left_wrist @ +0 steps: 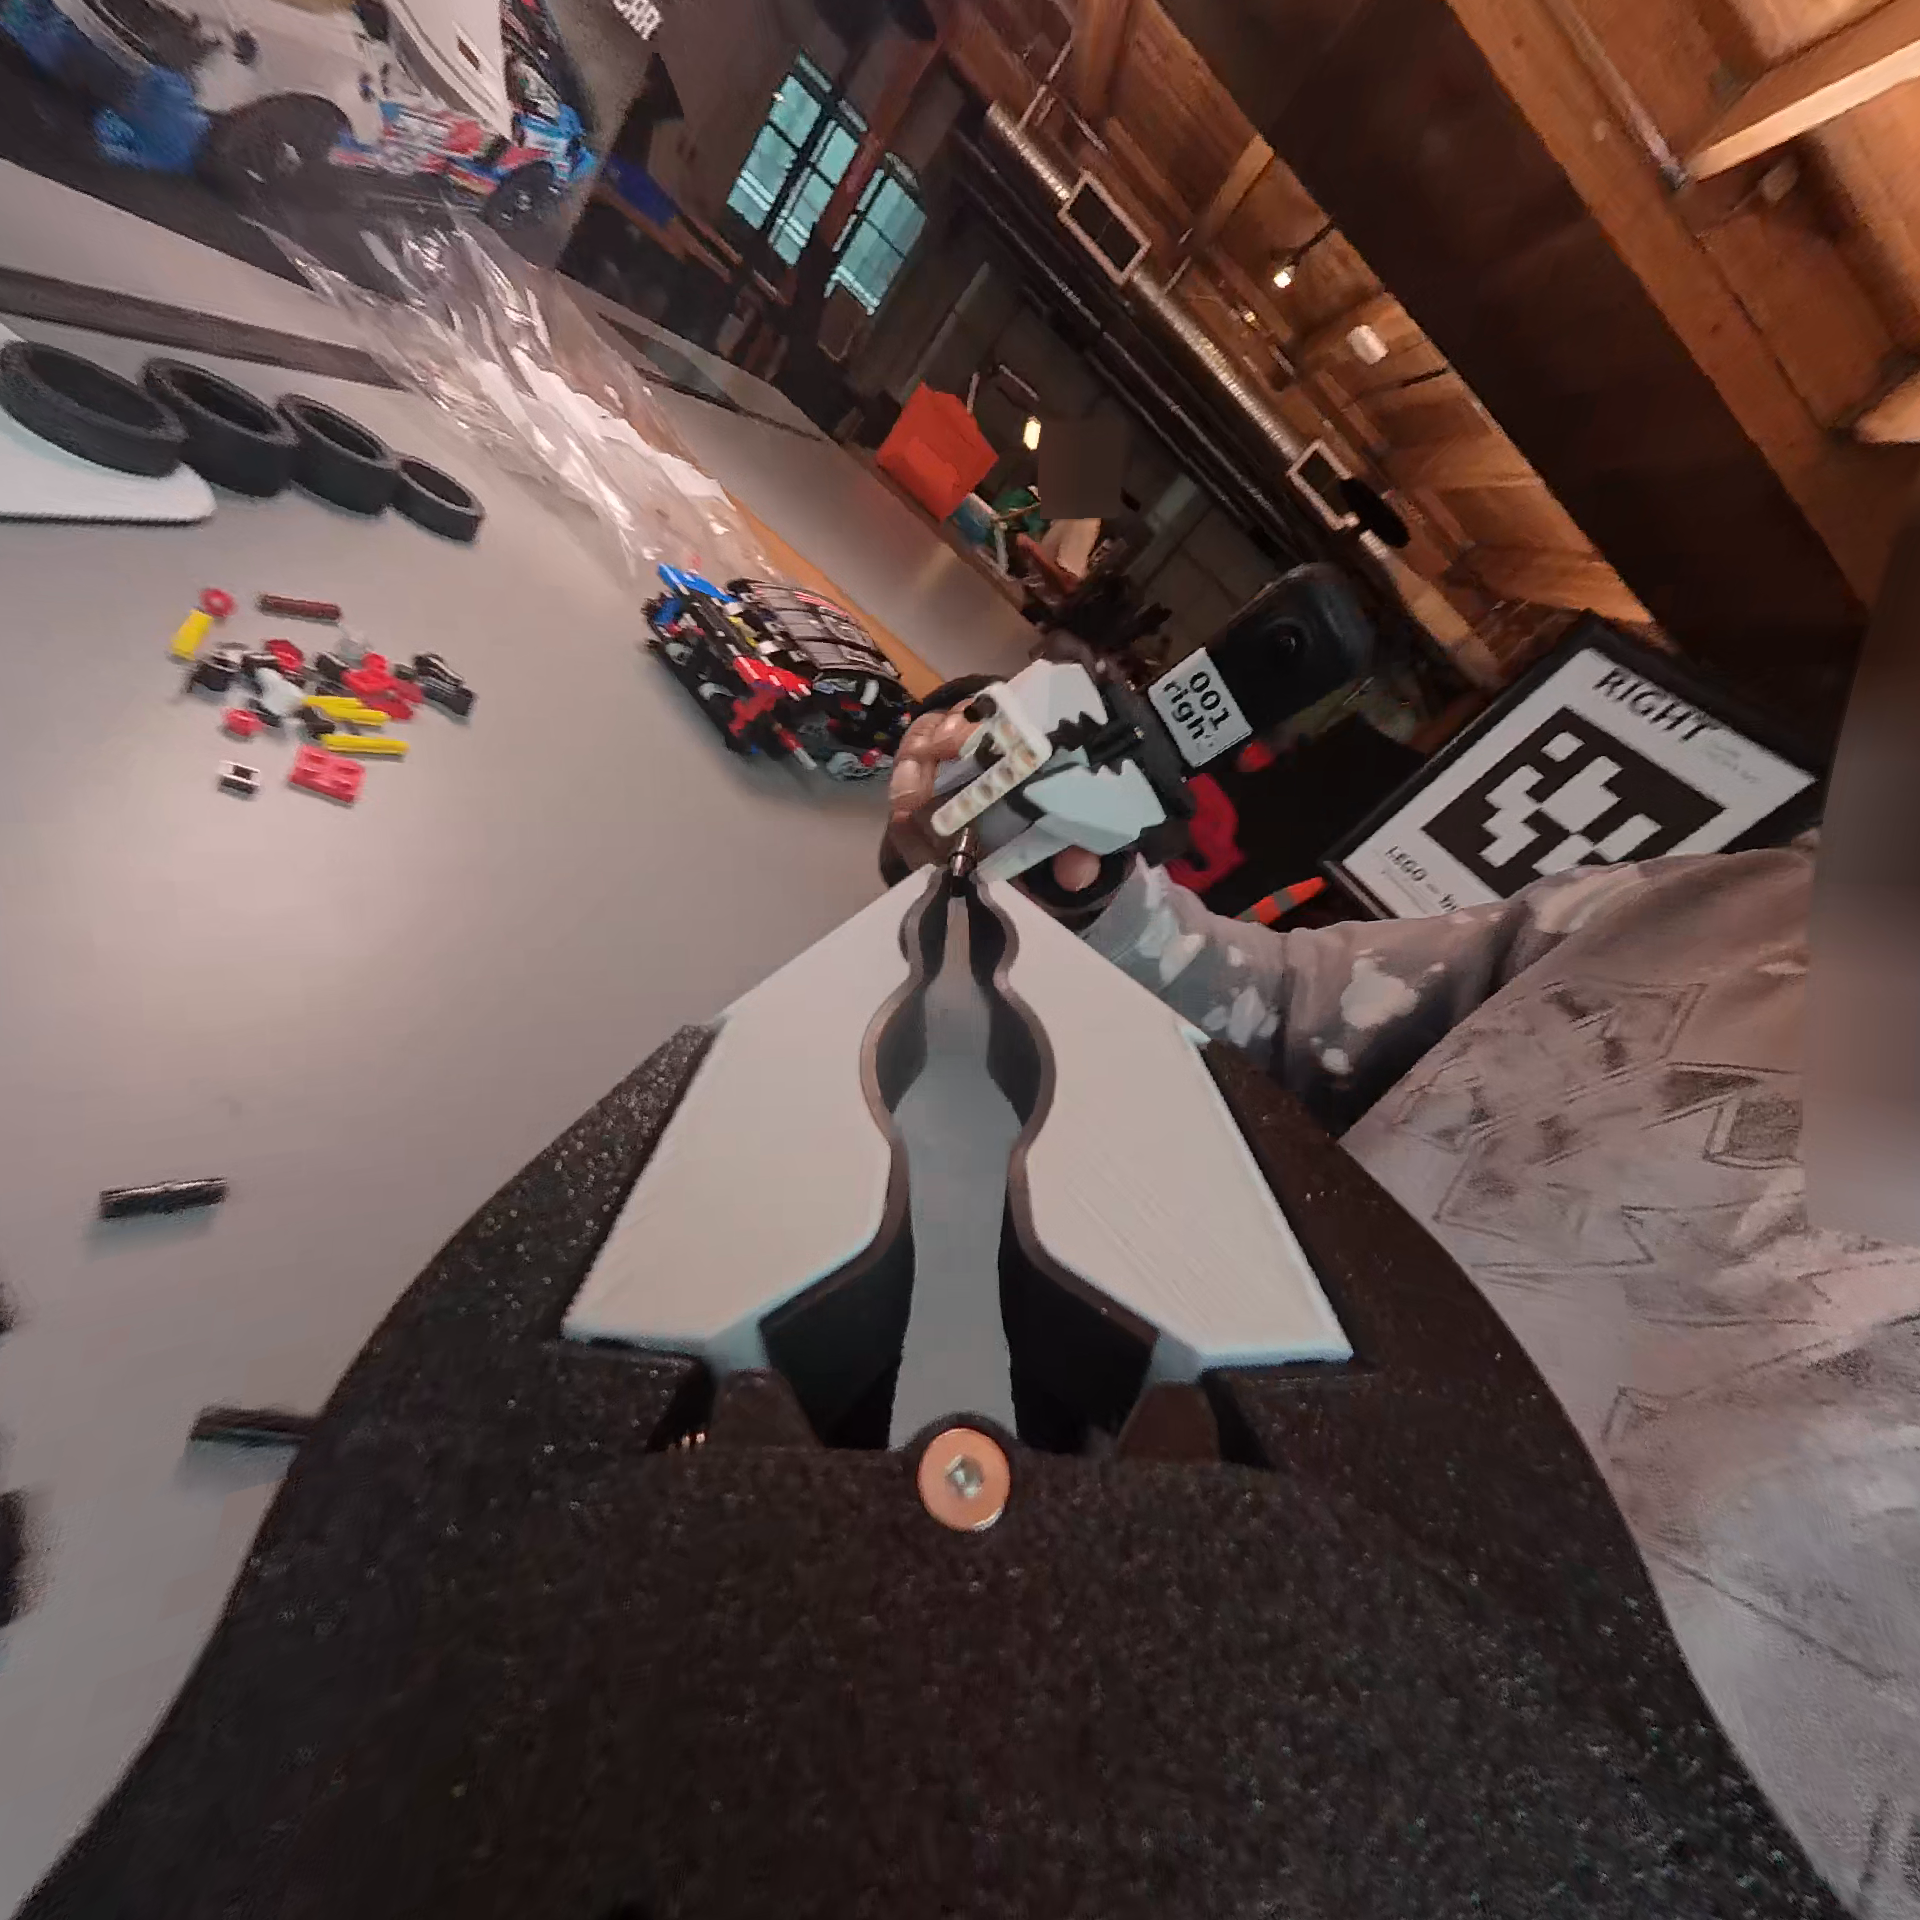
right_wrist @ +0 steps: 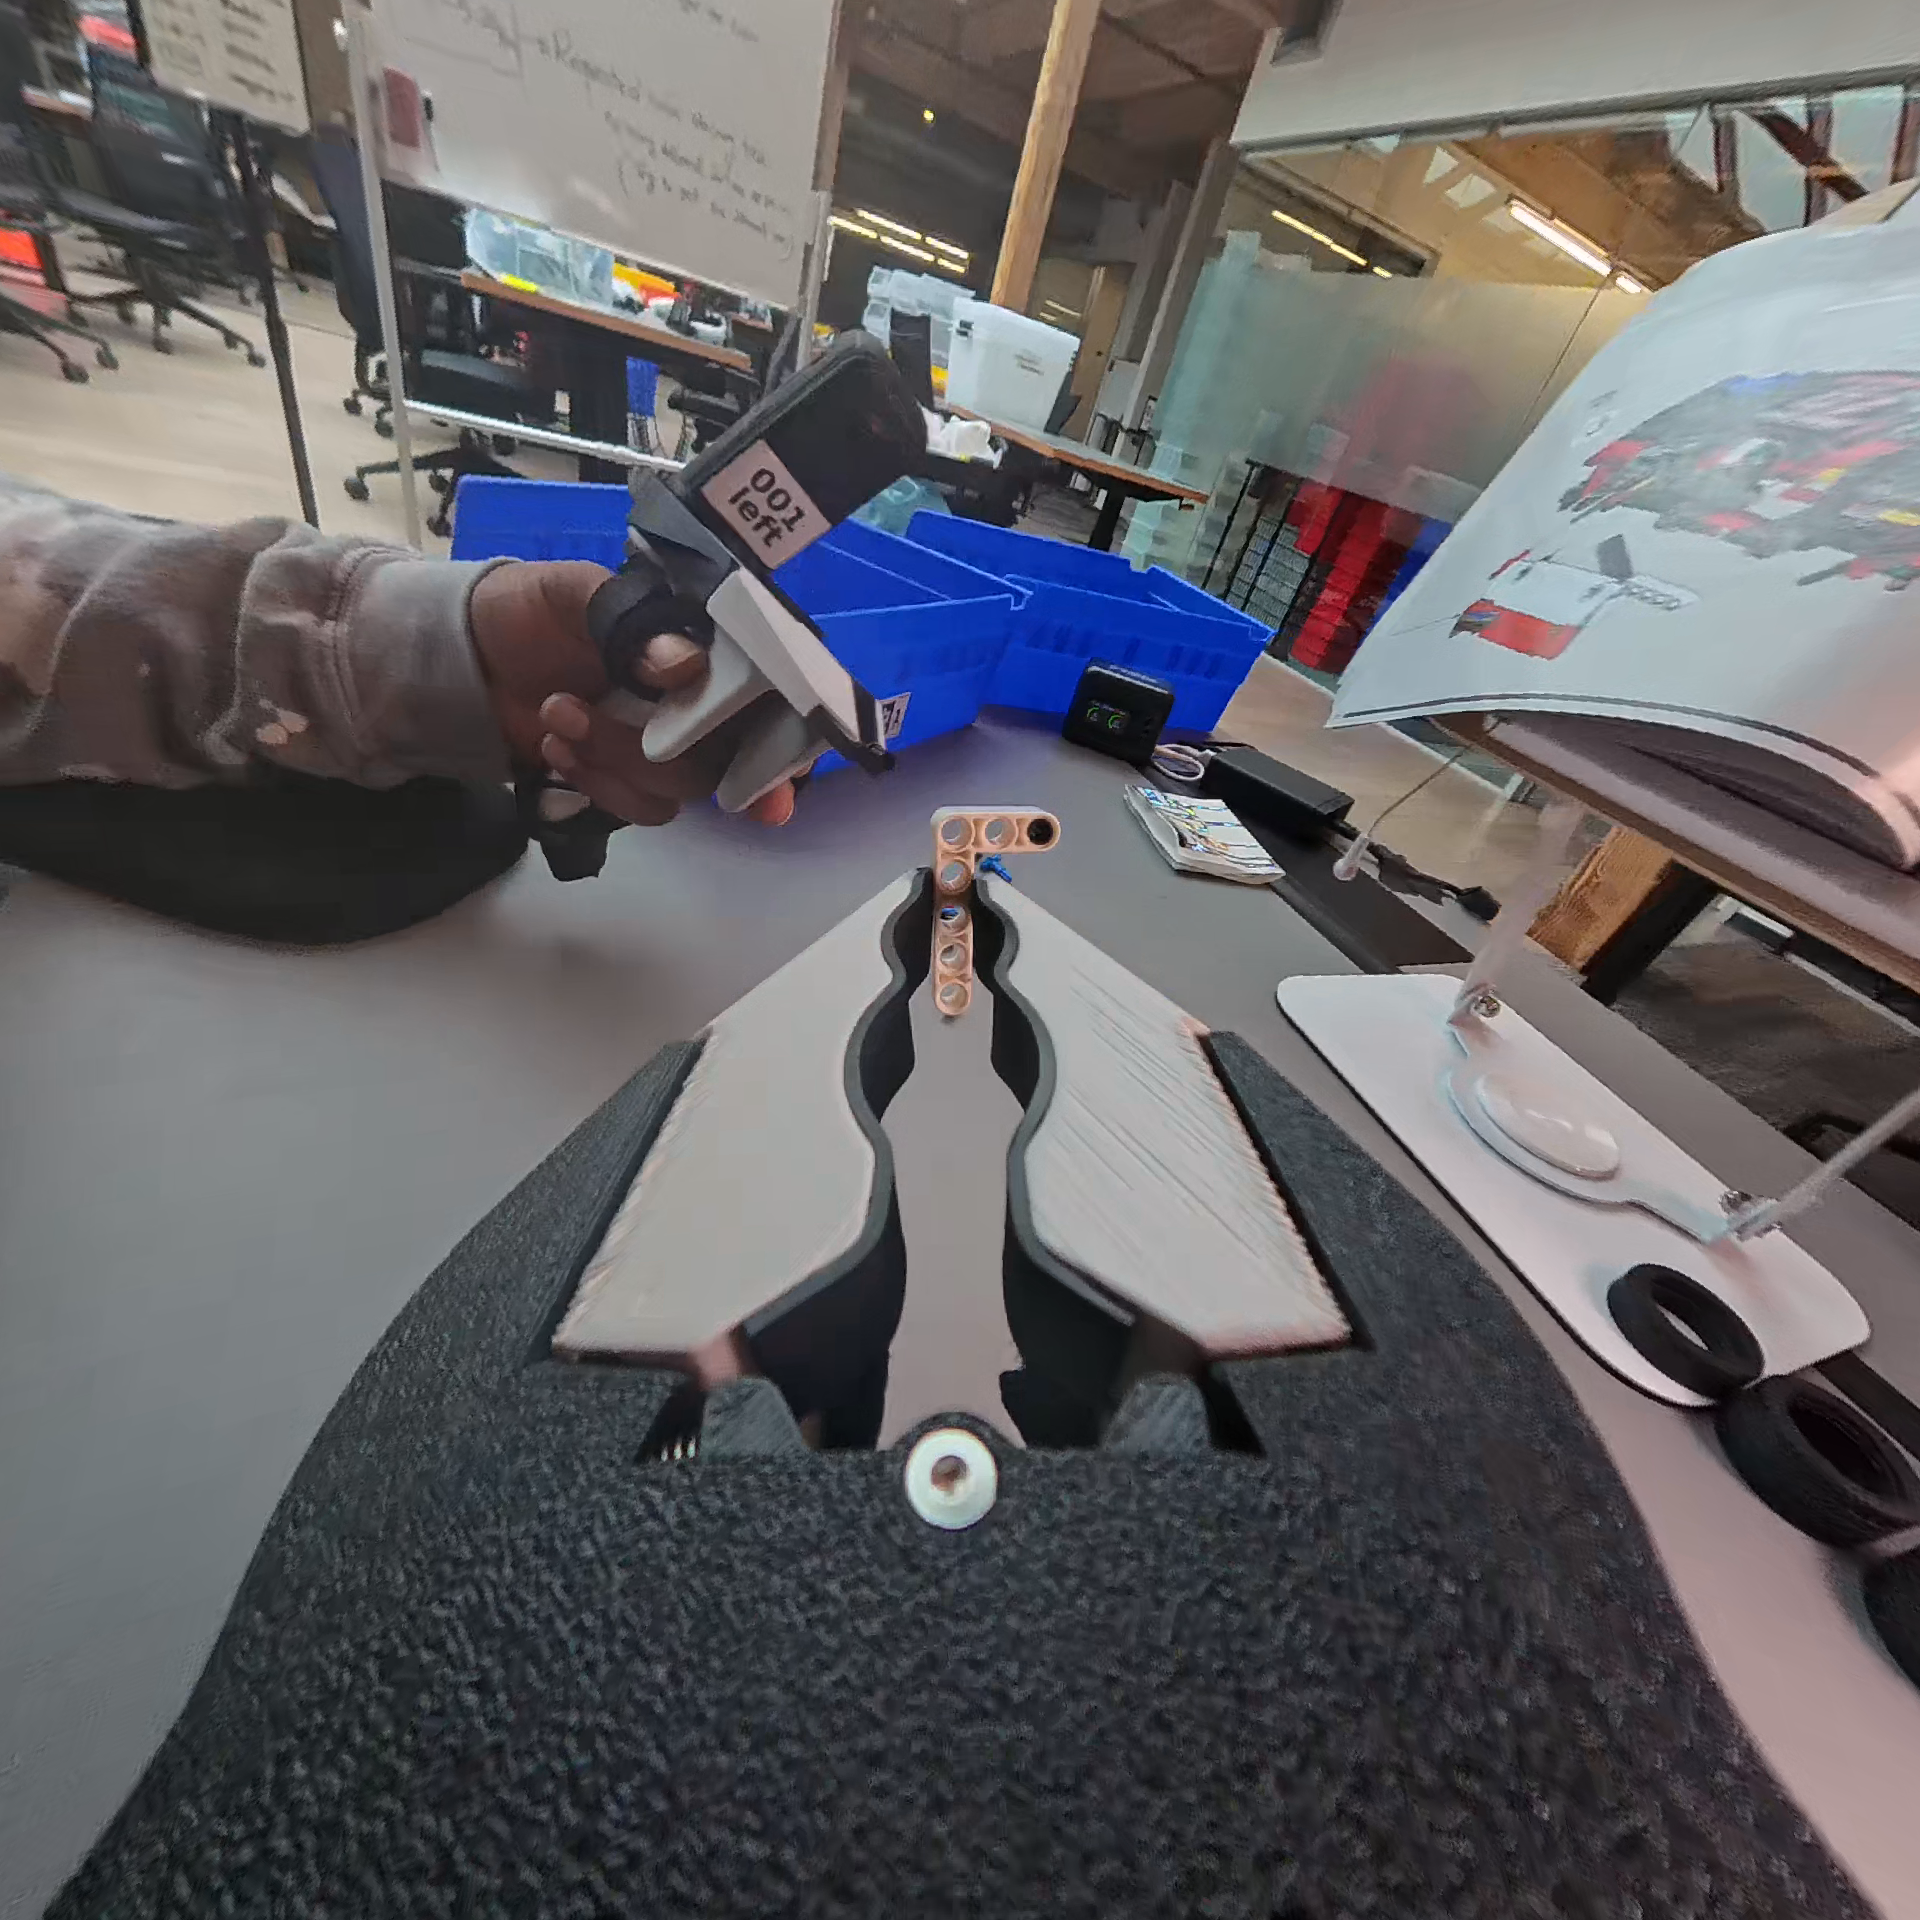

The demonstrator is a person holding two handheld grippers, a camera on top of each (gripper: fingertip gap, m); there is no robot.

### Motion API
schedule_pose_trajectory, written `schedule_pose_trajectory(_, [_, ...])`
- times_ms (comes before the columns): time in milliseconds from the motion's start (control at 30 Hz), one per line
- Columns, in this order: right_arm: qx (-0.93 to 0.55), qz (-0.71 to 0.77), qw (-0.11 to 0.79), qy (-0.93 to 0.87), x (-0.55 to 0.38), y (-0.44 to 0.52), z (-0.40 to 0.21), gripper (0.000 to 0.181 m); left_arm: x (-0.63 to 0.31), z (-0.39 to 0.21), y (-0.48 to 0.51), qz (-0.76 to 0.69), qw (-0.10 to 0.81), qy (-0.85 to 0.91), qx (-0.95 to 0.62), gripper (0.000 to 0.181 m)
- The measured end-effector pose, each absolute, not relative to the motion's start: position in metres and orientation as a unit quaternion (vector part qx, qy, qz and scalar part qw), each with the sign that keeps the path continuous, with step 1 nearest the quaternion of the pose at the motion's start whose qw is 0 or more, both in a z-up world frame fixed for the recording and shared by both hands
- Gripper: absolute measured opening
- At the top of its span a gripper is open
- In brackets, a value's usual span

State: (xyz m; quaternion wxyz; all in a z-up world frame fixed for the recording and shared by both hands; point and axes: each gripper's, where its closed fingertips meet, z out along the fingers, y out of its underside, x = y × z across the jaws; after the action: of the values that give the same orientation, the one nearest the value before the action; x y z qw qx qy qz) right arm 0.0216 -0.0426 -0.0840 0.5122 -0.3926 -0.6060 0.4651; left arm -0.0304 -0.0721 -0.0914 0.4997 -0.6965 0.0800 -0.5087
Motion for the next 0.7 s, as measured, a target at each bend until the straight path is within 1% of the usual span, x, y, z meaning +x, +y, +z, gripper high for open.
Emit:
schedule_pose_trajectory(100, [-0.395,0.484,0.512,-0.589,0.02,-0.042,-0.08,0.007,-0.032,-0.096,-0.067,-0.473,0.51,0.082,-0.713,0.001])
schedule_pose_trajectory(133, [-0.402,0.488,0.507,-0.586,0.018,-0.042,-0.082,0.007,-0.037,-0.106,-0.062,-0.427,0.516,0.082,-0.738,0.001])
schedule_pose_trajectory(233, [-0.428,0.469,0.499,-0.59,0.014,-0.034,-0.094,0.007,-0.084,-0.143,-0.044,-0.187,0.523,0.085,-0.827,0.002])
schedule_pose_trajectory(300, [-0.44,0.459,0.489,-0.597,0.012,-0.032,-0.103,0.007,-0.117,-0.166,-0.042,-0.055,0.485,0.081,-0.869,0.003])
schedule_pose_trajectory(367, [-0.443,0.456,0.479,-0.605,0.009,-0.035,-0.109,0.007,-0.135,-0.189,-0.044,0.007,0.436,0.075,-0.897,0.003])
schedule_pose_trajectory(467, [-0.439,0.445,0.471,-0.622,0.006,-0.042,-0.117,0.007,-0.137,-0.213,-0.047,0.006,0.392,0.061,-0.918,0.003])
schedule_pose_trajectory(500, [-0.438,0.44,0.47,-0.627,0.005,-0.043,-0.12,0.007,-0.138,-0.216,-0.048,0.004,0.385,0.056,-0.921,0.008])
schedule_pose_trajectory(567, [-0.439,0.432,0.467,-0.634,0.006,-0.043,-0.123,0.007,-0.137,-0.214,-0.047,-0.001,0.391,0.053,-0.919,0.026])
schedule_pose_trajectory(600, [-0.441,0.431,0.469,-0.633,0.006,-0.041,-0.123,0.007,-0.134,-0.21,-0.045,-0.009,0.401,0.055,-0.914,0.031])
schedule_pose_trajectory(667, [-0.445,0.433,0.471,-0.626,0.007,-0.038,-0.121,0.007,-0.115,-0.199,-0.045,-0.056,0.423,0.08,-0.901,0.036])
schedule_pose_trajectory(700, [-0.448,0.437,0.472,-0.621,0.008,-0.035,-0.12,0.007,-0.098,-0.192,-0.047,-0.099,0.43,0.106,-0.891,0.033])
